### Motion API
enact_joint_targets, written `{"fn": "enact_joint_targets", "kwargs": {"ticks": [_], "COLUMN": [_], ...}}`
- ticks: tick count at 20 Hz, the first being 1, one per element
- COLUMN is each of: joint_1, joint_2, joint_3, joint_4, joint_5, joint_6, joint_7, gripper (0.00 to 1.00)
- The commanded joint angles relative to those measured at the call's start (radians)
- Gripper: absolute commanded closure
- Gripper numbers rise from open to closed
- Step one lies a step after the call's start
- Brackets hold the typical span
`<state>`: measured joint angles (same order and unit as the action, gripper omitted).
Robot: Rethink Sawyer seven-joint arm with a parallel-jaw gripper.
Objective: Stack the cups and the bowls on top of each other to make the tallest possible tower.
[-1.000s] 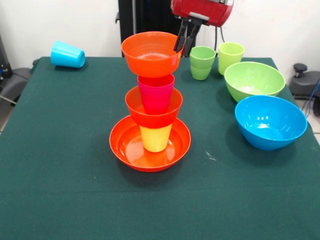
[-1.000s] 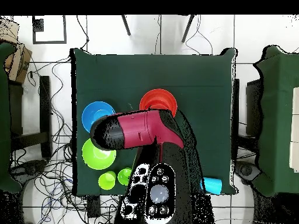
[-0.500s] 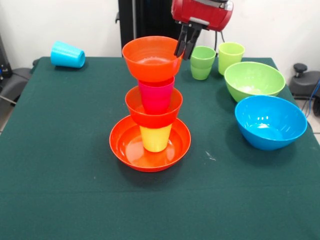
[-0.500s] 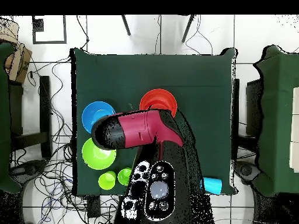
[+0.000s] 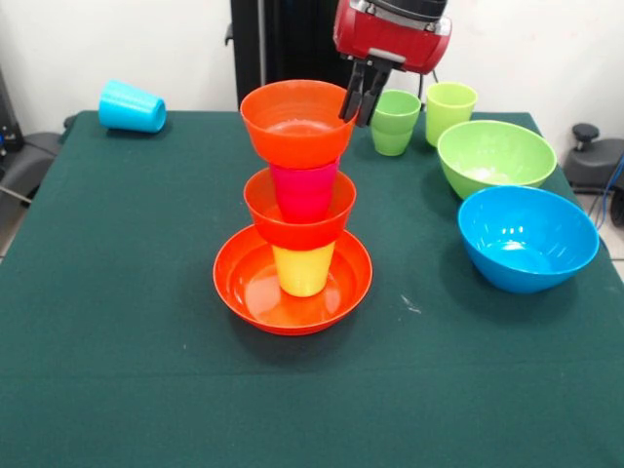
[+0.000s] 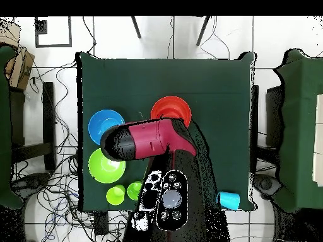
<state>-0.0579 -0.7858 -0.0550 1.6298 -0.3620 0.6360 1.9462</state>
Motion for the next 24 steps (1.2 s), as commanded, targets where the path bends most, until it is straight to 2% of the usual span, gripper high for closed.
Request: {"fn": "enact_joint_targets", "kwargs": {"ticks": [1, 24], "joint_1": [-0.011, -0.010], "joint_2": [0.018, 0.008], "joint_3": [0.056, 0.056], "joint_4": [-0.043, -0.041], "joint_5": [0.011, 0.009], "joint_6": [-0.054, -0.046], "joint_7": [0.076, 0.068], "gripper": [0.00, 0.00]}}
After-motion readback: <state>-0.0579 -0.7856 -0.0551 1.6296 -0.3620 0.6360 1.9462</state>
